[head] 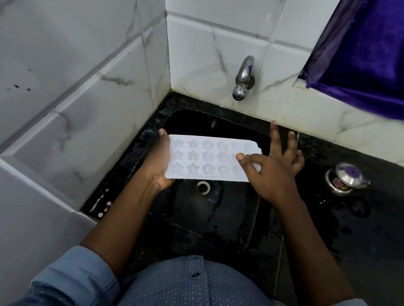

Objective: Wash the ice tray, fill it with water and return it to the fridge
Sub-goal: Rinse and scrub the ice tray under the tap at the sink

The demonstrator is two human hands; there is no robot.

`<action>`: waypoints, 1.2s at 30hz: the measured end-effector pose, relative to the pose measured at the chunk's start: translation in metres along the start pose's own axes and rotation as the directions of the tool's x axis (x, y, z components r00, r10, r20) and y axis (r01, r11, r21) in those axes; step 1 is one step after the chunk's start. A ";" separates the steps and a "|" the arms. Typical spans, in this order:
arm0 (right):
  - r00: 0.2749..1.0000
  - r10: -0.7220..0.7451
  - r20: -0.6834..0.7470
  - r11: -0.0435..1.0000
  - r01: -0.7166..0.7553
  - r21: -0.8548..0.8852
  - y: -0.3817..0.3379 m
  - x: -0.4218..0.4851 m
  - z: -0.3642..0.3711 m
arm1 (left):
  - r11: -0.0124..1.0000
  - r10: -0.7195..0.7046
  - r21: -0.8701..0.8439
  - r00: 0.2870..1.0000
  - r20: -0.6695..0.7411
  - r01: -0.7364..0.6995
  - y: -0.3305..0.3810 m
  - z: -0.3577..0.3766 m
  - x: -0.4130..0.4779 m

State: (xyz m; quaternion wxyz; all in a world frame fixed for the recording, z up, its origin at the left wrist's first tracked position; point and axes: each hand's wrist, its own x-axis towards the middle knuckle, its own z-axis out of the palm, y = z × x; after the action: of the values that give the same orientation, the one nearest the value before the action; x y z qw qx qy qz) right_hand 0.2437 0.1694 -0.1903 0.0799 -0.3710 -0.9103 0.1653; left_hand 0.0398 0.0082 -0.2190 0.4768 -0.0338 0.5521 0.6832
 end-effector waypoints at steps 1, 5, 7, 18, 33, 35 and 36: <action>1.000 0.002 0.002 1.000 -0.002 0.002 0.000 -0.001 0.000 | 1.000 0.000 -0.001 1.000 0.004 0.000 0.000 0.001 -0.001; 1.000 0.017 0.006 1.000 -0.017 0.007 0.000 -0.001 -0.004 | 1.000 -0.001 0.003 1.000 0.016 0.001 -0.004 0.002 -0.002; 1.000 0.024 -0.009 1.000 -0.024 0.017 0.000 0.000 -0.005 | 1.000 -0.004 0.003 1.000 0.017 0.004 -0.007 0.002 -0.001; 0.999 0.041 -0.029 0.998 -0.040 0.038 0.004 -0.007 -0.003 | 1.000 -0.005 0.013 1.000 0.026 0.005 -0.008 0.005 0.003; 0.995 0.092 0.026 0.995 -0.093 0.034 0.005 -0.008 0.000 | 0.999 0.002 0.036 1.000 0.013 -0.002 0.001 0.009 0.011; 0.994 0.110 0.024 0.993 -0.111 0.040 0.006 -0.007 0.000 | 0.999 -0.011 0.041 1.000 0.017 0.010 -0.003 0.009 0.013; 0.993 0.116 0.018 0.992 -0.117 0.037 0.007 -0.007 0.000 | 0.999 -0.016 0.041 1.000 0.012 0.015 -0.005 0.010 0.013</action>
State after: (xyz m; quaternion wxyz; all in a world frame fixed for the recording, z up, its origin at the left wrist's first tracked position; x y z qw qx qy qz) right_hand 0.2531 0.1692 -0.1933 0.0699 -0.4206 -0.8844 0.1900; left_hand 0.0405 0.0241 -0.2262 0.4860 -0.0243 0.5627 0.6683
